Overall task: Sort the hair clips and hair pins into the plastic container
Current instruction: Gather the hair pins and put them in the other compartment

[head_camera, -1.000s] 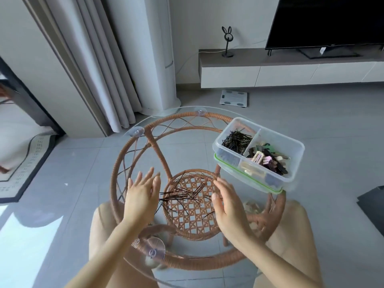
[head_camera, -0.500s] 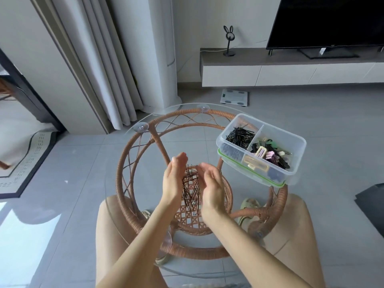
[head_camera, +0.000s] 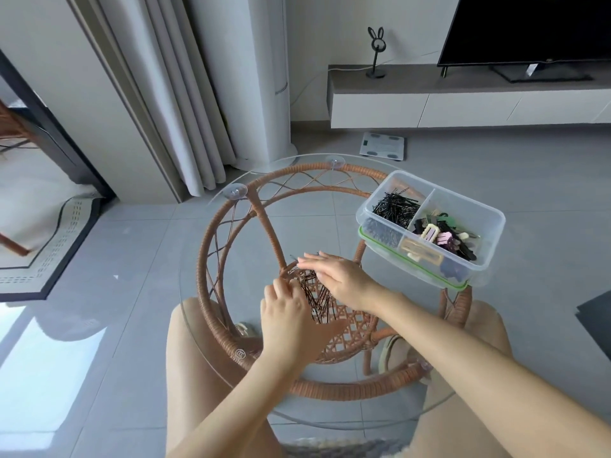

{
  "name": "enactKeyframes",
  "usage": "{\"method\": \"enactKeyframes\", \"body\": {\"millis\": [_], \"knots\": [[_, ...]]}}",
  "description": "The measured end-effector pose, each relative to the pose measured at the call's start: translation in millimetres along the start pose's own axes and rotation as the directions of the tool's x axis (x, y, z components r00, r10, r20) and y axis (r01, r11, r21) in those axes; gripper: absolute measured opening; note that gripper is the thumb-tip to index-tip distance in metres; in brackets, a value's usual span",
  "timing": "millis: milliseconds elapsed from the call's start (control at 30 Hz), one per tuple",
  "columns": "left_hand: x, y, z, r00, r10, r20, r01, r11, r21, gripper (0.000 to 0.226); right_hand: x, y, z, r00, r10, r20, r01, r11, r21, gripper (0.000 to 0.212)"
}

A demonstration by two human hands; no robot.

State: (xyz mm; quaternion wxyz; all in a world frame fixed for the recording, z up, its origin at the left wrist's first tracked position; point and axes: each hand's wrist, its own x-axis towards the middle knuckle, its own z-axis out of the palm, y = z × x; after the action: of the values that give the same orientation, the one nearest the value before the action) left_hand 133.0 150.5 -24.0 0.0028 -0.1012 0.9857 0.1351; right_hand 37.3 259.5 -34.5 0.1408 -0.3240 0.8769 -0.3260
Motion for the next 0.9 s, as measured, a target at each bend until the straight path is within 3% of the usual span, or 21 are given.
{"method": "enactKeyframes", "body": {"millis": [200, 300, 433, 600, 767, 833, 900], "knots": [[11, -4, -2, 0.981, 0.172, 0.09, -0.166, 0.984, -0.072, 0.045, -48, -1, 3, 0.999, -0.012, 0.047, 0.011, 1.0, 0.022, 0.046], [15, -11, -5, 0.956, 0.278, 0.091, -0.264, 0.955, -0.136, 0.03, -64, -6, 3, 0.998, -0.058, -0.005, 0.058, 0.998, -0.03, 0.054], [19, -19, -16, 0.93, 0.354, 0.101, -0.329, 0.923, -0.201, 0.039, -66, -13, 1, 0.996, -0.007, -0.093, -0.001, 0.997, -0.079, 0.061], [15, -34, -29, 0.971, 0.22, 0.098, -0.211, 0.973, -0.091, 0.065, -72, -10, -9, 0.977, 0.124, -0.175, -0.161, 0.963, -0.218, 0.085], [9, -37, -25, 0.96, 0.221, 0.174, -0.212, 0.975, -0.067, 0.049, -74, -22, 3, 0.931, 0.279, -0.235, -0.352, 0.855, -0.381, 0.11], [12, -32, -25, 0.956, 0.242, 0.169, -0.228, 0.969, -0.095, 0.039, -67, -25, 13, 0.929, 0.28, -0.241, -0.358, 0.842, -0.402, 0.102], [15, -29, -26, 0.949, 0.268, 0.168, -0.254, 0.962, -0.103, 0.033, -60, -27, 19, 0.937, 0.238, -0.257, -0.315, 0.893, -0.321, 0.076]]}}
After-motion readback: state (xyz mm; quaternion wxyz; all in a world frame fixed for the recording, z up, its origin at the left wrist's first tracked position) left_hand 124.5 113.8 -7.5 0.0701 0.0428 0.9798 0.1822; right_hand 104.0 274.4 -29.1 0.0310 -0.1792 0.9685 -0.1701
